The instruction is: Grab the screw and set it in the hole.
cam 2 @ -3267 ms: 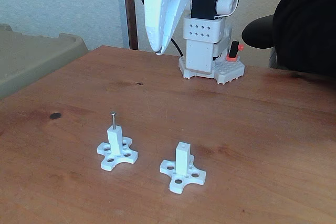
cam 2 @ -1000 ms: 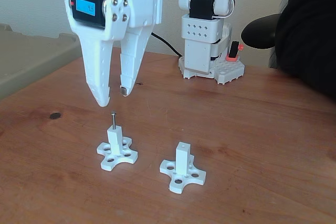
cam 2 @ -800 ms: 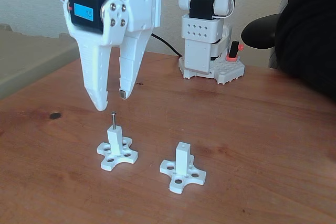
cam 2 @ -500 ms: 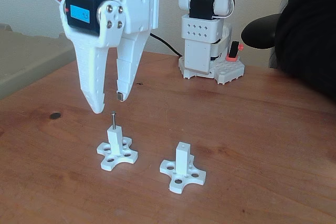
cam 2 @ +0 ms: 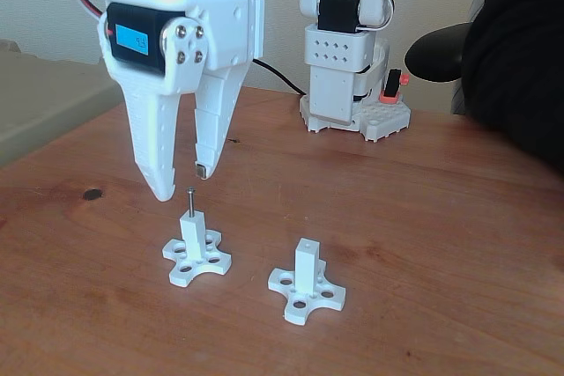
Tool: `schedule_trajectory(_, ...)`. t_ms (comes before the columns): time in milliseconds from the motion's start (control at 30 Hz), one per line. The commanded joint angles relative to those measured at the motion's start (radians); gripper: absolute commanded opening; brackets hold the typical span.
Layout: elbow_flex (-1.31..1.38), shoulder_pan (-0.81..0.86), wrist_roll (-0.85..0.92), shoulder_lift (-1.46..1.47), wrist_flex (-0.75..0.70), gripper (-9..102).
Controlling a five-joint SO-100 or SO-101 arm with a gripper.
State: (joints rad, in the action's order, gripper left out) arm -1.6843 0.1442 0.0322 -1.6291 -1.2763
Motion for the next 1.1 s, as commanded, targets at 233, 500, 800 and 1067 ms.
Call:
schedule_trajectory(233, 0.100, -0.011, -0.006, 0.018, 0.017, 14)
schedule_trajectory(500, 0.118, -0.011, -0.008, 0.032, 0.014, 14)
schedule_trajectory(800, 0.129, -0.011, -0.008, 0.048, 0.012, 15)
schedule_trajectory(1067, 0.141, -0.012, -0.009, 0.074, 0.015, 15)
